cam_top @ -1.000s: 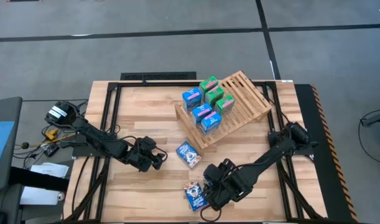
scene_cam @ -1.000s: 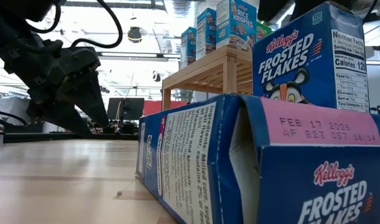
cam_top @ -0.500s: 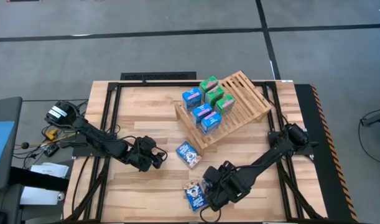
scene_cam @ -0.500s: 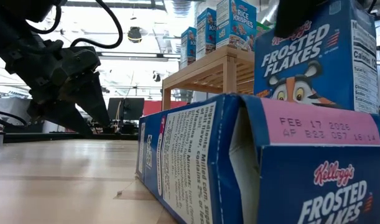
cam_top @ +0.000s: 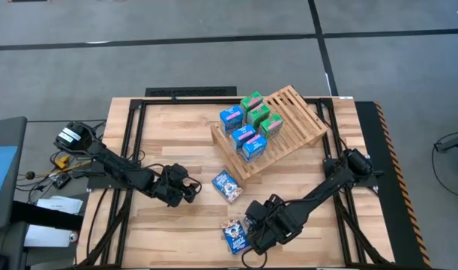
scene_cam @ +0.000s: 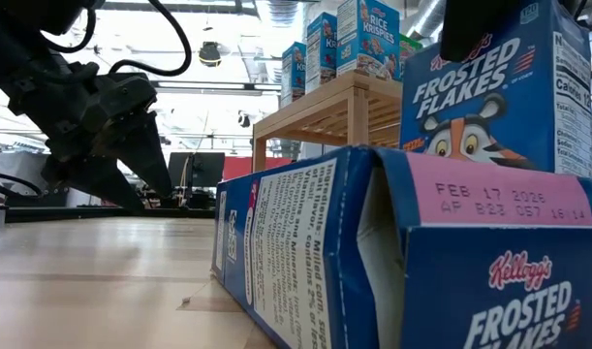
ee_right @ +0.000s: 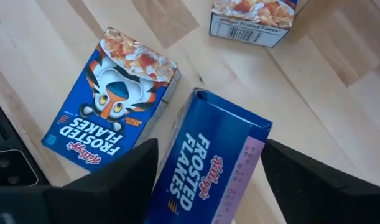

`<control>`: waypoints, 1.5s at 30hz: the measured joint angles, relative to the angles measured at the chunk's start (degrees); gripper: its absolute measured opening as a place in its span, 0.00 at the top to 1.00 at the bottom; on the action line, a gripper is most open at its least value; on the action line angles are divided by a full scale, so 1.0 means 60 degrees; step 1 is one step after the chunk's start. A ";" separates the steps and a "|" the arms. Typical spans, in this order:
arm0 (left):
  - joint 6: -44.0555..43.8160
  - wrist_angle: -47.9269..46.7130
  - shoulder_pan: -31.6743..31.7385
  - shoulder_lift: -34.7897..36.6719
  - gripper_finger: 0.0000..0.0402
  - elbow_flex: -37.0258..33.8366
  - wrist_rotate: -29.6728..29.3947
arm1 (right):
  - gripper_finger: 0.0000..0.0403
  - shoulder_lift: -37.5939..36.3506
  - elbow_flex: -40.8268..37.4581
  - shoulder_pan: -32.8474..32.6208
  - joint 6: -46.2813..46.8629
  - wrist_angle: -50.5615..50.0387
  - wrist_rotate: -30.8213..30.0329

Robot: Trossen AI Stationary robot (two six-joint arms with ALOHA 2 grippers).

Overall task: Stack cereal on shelf
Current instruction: Put the middle blue cereal box on the shelf

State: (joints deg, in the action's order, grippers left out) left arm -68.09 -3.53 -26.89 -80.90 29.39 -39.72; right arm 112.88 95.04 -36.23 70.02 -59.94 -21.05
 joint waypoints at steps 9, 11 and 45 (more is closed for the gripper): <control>-0.0048 0.0000 0.0000 0.0000 0.20 -0.0003 -0.0014 | 0.30 0.0000 0.0000 0.0000 -0.0001 -0.0001 0.0016; -0.0049 0.0002 0.0000 0.0000 0.20 -0.0002 -0.0015 | 0.31 0.0000 0.0000 0.0000 -0.0001 0.0003 0.0014; -0.0040 0.0000 0.0000 0.0000 0.20 -0.0002 0.0164 | 0.67 -0.0138 0.2028 0.0625 -0.2931 -0.2256 0.0597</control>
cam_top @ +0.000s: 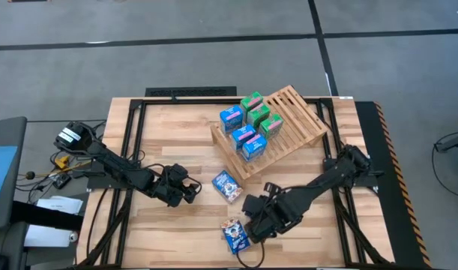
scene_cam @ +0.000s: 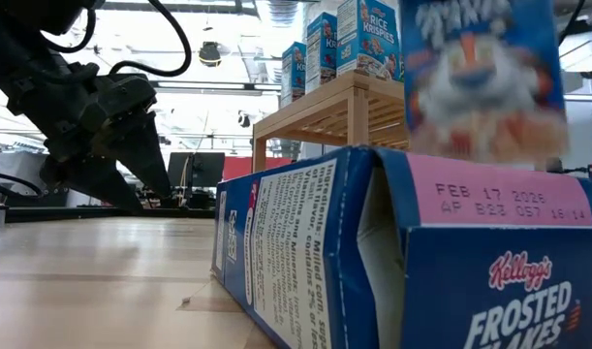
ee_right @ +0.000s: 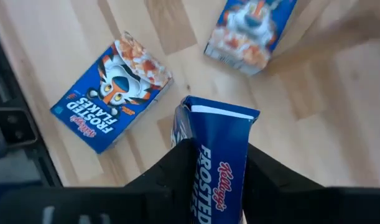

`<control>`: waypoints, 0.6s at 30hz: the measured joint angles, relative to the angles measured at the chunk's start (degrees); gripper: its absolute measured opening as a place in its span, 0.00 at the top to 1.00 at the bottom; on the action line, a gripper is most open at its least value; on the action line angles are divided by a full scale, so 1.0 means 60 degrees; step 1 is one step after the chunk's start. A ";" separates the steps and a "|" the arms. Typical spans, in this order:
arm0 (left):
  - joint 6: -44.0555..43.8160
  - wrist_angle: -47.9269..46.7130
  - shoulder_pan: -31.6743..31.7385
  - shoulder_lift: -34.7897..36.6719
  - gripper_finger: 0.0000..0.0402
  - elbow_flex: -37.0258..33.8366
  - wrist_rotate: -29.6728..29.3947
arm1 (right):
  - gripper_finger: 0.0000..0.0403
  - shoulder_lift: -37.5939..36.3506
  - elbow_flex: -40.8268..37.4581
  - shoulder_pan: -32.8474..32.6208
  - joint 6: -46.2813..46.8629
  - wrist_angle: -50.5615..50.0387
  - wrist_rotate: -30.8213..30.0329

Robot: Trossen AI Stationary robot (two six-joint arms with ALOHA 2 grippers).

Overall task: Stack cereal on shelf
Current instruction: Put the middle blue cereal box on the shelf

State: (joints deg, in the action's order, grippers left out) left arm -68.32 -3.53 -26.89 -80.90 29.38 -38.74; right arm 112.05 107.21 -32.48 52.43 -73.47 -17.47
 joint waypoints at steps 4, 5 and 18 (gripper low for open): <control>-0.0002 0.0000 0.0000 0.0000 0.20 0.0002 0.0019 | 0.67 0.0000 0.1651 0.0154 -0.1319 -0.1769 -0.0007; -0.0002 0.0003 0.0000 0.0000 0.20 -0.0001 0.0080 | 0.67 -0.0001 0.2086 0.0171 -0.1630 -0.2263 -0.0033; 0.0177 -0.0081 -0.0004 0.0000 0.20 0.0002 0.0017 | 0.67 -0.2715 0.3742 0.0530 -0.3365 -0.2772 -0.0646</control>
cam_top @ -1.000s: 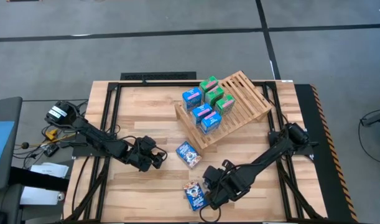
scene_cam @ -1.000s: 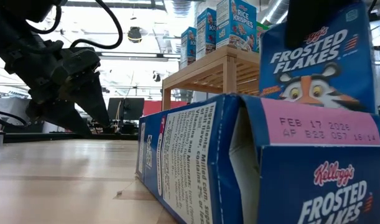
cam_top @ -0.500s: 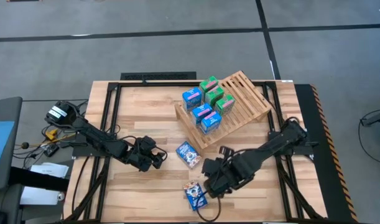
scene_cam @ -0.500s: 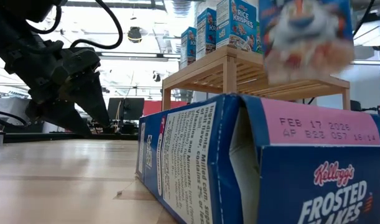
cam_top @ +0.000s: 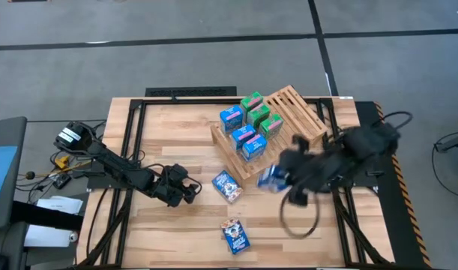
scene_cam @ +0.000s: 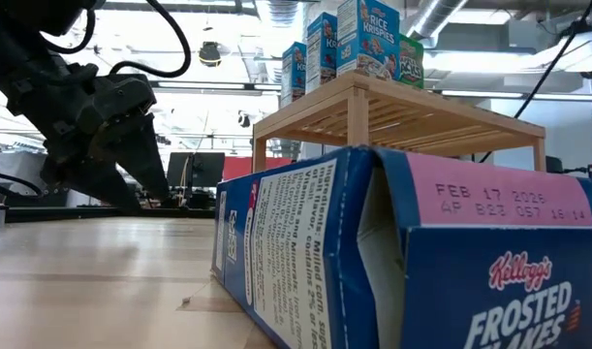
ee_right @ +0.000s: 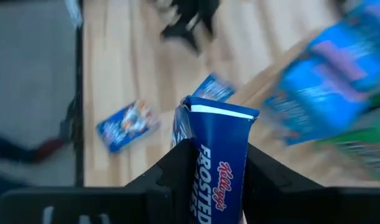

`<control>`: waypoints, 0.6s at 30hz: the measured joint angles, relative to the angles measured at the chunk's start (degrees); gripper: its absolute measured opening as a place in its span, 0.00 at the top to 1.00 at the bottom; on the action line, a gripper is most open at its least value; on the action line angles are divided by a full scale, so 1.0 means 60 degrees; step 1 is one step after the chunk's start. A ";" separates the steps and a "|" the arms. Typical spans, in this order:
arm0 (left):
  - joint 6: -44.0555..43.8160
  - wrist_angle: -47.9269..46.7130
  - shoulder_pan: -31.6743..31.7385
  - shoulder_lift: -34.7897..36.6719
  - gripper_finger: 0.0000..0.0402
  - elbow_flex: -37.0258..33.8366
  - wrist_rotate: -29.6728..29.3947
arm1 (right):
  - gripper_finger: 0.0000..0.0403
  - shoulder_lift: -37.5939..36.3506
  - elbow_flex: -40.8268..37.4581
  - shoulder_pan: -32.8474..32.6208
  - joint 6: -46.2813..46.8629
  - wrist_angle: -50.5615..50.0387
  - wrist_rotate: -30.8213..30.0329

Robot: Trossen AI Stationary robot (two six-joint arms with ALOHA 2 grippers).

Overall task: Stack cereal on shelf
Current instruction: Put the middle blue cereal box on the shelf

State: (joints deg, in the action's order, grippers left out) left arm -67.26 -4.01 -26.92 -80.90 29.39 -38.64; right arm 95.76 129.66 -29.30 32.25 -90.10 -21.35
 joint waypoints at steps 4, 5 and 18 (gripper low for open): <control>0.0000 -0.0010 0.0004 0.0000 0.20 -0.0004 -0.0112 | 0.67 -0.1052 -0.0051 0.0196 -0.0711 0.0009 -0.0559; 0.0000 -0.0007 0.0004 0.0000 0.20 0.0000 -0.0115 | 0.67 -0.1331 -0.0051 0.0251 -0.0936 0.0013 -0.0686; 0.0000 -0.0005 0.0004 0.0000 0.20 -0.0002 -0.0155 | 0.67 -0.3654 -0.0051 0.1948 -0.4552 0.0010 -0.5703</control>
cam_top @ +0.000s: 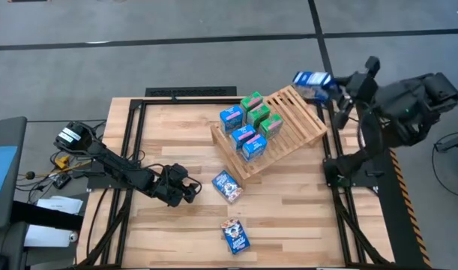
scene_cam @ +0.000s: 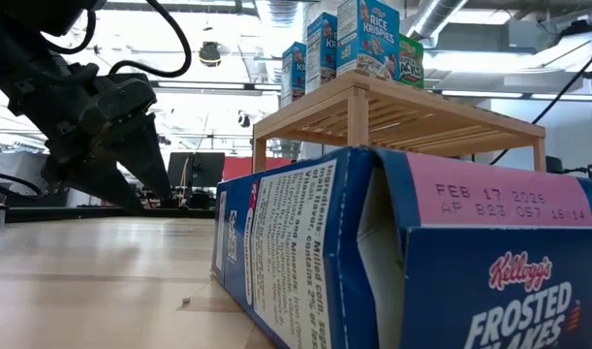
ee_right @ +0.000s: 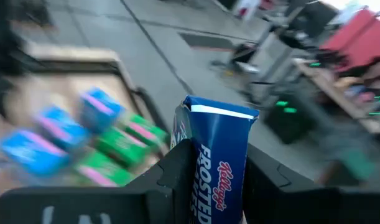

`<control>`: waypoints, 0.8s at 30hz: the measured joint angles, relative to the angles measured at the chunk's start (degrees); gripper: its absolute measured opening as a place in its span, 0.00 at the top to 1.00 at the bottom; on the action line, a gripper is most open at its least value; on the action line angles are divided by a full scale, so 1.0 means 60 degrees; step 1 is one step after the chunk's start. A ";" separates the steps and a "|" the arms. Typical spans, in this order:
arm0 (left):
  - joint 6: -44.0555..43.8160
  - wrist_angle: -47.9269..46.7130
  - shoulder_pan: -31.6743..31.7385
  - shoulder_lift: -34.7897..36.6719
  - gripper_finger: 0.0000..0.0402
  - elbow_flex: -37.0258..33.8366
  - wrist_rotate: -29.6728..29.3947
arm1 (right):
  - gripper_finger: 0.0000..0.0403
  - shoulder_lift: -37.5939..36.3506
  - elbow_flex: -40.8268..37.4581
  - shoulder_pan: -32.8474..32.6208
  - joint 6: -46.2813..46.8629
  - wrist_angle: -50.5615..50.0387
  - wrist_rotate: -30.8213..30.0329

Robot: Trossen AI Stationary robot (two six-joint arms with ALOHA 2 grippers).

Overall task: Stack cereal on shelf
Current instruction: Put the middle blue cereal box on the shelf

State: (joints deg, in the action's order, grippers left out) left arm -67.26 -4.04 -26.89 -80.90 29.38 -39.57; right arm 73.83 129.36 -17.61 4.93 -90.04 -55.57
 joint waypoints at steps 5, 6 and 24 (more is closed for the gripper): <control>0.0000 0.0002 0.0000 0.0000 0.20 -0.0001 -0.0142 | 0.67 0.0046 -0.0004 0.2052 -0.2415 -0.0003 0.0687; 0.0000 0.0005 0.0000 0.0000 0.20 0.0001 -0.0188 | 0.67 0.0126 -0.0003 0.2518 -0.2833 0.0000 0.1109; -0.0096 0.0005 0.1131 0.0000 0.20 -0.0001 -0.0306 | 0.67 0.3033 -0.0021 0.9065 -0.9574 -0.0045 0.7813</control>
State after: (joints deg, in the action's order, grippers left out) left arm -67.84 -4.01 -20.11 -80.90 29.37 -41.41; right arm 92.03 129.23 36.78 -52.51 -90.31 -8.69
